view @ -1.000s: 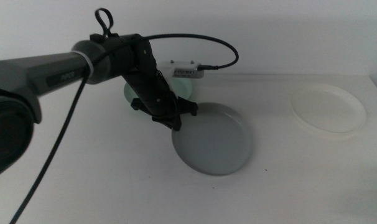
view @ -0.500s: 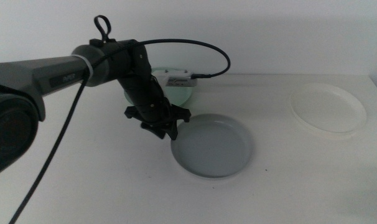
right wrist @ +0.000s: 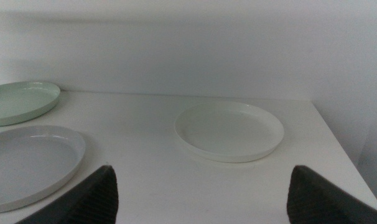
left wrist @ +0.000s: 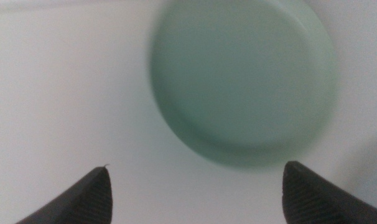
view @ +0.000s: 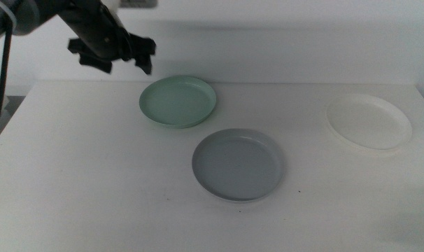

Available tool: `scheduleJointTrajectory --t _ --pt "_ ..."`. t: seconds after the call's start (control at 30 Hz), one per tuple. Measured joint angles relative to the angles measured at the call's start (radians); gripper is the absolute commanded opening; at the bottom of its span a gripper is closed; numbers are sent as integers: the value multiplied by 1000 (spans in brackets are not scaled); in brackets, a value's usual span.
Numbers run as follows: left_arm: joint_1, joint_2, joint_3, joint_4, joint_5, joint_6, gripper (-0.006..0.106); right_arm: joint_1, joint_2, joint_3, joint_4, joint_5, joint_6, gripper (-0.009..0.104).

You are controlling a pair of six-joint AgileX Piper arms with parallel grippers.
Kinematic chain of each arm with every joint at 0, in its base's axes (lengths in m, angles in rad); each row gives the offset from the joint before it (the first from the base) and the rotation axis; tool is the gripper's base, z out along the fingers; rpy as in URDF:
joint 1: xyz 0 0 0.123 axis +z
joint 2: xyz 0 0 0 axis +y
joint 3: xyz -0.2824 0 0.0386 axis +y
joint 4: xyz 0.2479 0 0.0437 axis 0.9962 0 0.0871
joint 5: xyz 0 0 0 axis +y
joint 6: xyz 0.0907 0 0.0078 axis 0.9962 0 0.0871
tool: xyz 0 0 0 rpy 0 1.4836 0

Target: Stack the three bowls on top of each other.

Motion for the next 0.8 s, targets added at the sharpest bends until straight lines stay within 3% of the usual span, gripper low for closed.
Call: scheduleJointTrajectory --t 0.33,0.6,0.7,0.8 --pt "44 294 -288 30 3 -15 94 0 0 0 0 0 0 81" --pt "42 447 -321 -13 -52 -19 91 0 0 0 0 0 0 81" --pt "40 473 -321 -43 -58 -19 83 0 0 0 0 0 0 81" --pt "40 479 -325 -56 -63 -19 62 0 0 0 0 0 0 81"
